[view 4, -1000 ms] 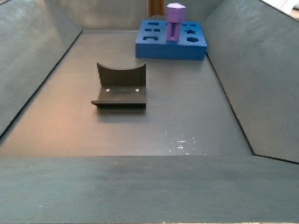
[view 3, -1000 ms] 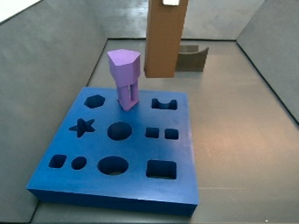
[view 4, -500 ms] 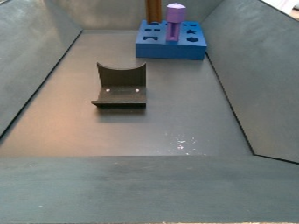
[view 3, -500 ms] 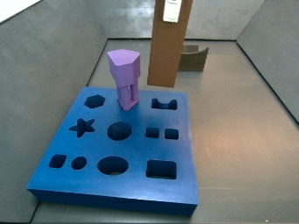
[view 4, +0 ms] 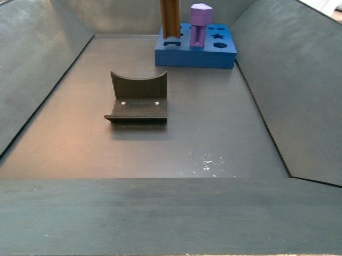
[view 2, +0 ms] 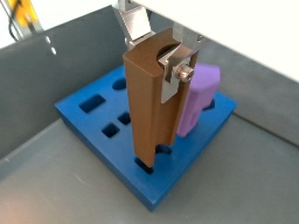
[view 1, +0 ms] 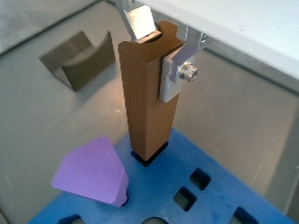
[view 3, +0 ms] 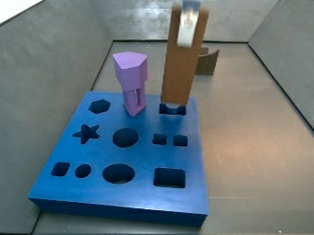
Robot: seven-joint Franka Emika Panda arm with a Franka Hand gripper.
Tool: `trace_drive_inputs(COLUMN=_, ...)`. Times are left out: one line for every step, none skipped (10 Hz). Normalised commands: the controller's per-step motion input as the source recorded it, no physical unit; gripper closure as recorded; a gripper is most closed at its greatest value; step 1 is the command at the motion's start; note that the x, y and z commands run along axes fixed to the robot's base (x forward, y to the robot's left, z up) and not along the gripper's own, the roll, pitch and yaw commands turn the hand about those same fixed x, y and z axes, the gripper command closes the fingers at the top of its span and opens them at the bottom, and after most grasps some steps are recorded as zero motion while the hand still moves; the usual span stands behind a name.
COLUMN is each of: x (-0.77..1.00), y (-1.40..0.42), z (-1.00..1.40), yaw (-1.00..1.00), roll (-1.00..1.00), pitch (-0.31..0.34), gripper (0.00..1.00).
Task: Pick up the arch object. Move up. Move to above the board. Insert the arch object.
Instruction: Insert the arch object.
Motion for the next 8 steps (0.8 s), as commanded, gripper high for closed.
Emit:
trace_drive_inputs(x=0.0, y=0.0, z=-0.05, yaw=0.0, roll=0.0, pitch=0.0, gripper=1.0)
trace_drive_inputs(x=-0.34, y=0.08, z=-0.57, yaw=-0.07, roll=0.0, pitch=0.0, gripper=1.0)
trace_drive_inputs(x=-0.72, y=0.17, z=-0.63, yaw=-0.25, roll=-0.02, pitch=-0.02, gripper=1.0)
trace_drive_inputs(x=-0.09, y=0.05, z=-0.52, yaw=-0.11, roll=0.0, pitch=0.123, gripper=1.0)
trace_drive_inputs(x=-0.05, y=-0.03, z=-0.34, yaw=-0.14, roll=0.03, pitch=0.101, gripper=1.0)
trace_drive_inputs(x=0.42, y=-0.14, z=-0.37, yaw=-0.27, roll=0.0, pitch=0.084, gripper=1.0)
trace_drive_inputs(x=0.55, y=-0.17, z=-0.27, yaw=-0.29, roll=0.0, pitch=0.066, gripper=1.0)
trace_drive_inputs(x=0.58, y=-0.11, z=-0.24, yaw=-0.26, roll=-0.01, pitch=0.044, gripper=1.0)
